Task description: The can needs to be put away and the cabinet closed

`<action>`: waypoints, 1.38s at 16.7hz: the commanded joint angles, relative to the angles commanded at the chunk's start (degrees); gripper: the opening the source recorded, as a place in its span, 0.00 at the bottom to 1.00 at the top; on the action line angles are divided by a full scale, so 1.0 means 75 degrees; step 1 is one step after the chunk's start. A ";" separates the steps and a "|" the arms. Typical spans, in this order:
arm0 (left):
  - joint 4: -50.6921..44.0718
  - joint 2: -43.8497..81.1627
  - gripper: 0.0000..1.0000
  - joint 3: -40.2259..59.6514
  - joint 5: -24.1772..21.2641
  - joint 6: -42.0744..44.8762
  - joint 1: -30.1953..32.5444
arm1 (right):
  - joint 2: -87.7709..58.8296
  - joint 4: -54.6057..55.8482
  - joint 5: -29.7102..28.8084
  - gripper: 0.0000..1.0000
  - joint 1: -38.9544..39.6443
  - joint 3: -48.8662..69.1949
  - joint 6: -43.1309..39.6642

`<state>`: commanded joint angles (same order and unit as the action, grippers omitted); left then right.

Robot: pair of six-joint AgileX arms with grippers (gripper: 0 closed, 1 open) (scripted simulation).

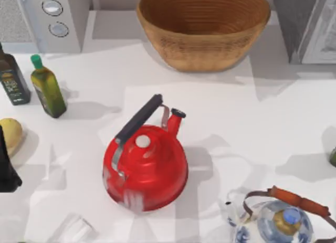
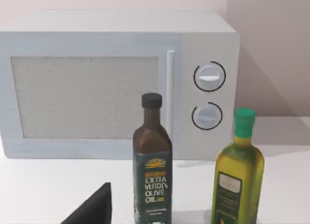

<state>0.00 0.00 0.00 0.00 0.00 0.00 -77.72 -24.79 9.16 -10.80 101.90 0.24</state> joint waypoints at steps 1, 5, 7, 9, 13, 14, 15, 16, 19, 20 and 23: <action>0.0000 0.0000 1.00 0.0000 0.0000 0.0000 0.0000 | 0.0025 -0.0022 -0.0698 1.00 0.0759 -0.0017 0.0024; 0.0000 0.0000 1.00 0.0000 0.0000 0.0000 0.0000 | 0.0199 -0.0071 -0.3122 1.00 0.3315 -0.0169 0.0075; 0.0000 0.0000 1.00 0.0000 0.0000 0.0000 0.0000 | 0.0297 -0.0079 -0.3941 1.00 0.4143 -0.0266 0.0077; 0.0000 0.0000 1.00 0.0000 0.0000 0.0000 0.0000 | 0.0377 -0.0072 -0.4454 1.00 0.4658 -0.0327 0.0074; 0.0000 0.0000 1.00 0.0000 0.0000 0.0000 0.0000 | 0.0416 -0.0064 -0.4652 1.00 0.4854 -0.0343 0.0073; 0.0000 0.0000 1.00 0.0000 0.0000 0.0000 0.0000 | 0.0416 -0.0064 -0.4652 1.00 0.4854 -0.0343 0.0073; 0.0000 0.0000 1.00 0.0000 0.0000 0.0000 0.0000 | 0.0585 -0.0118 -0.4792 1.00 0.4679 -0.0291 -0.0019; 0.0000 0.0000 1.00 0.0000 0.0000 0.0000 0.0000 | 0.0558 -0.0112 -0.4779 1.00 0.4666 -0.0271 -0.0019; 0.0000 0.0000 1.00 0.0000 0.0000 0.0000 0.0000 | 0.0133 0.0005 -0.4557 1.00 0.4439 0.0037 -0.0015; 0.0000 0.0000 1.00 0.0000 0.0000 0.0000 0.0000 | -0.0063 0.0062 -0.4452 1.00 0.4331 0.0177 -0.0012; 0.0000 0.0000 1.00 0.0000 0.0000 0.0000 0.0000 | -0.0526 0.0203 -0.4193 1.00 0.4063 0.0502 -0.0007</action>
<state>0.00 0.00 0.00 0.00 0.00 0.00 -81.66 -23.26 -22.29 19.67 105.66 0.18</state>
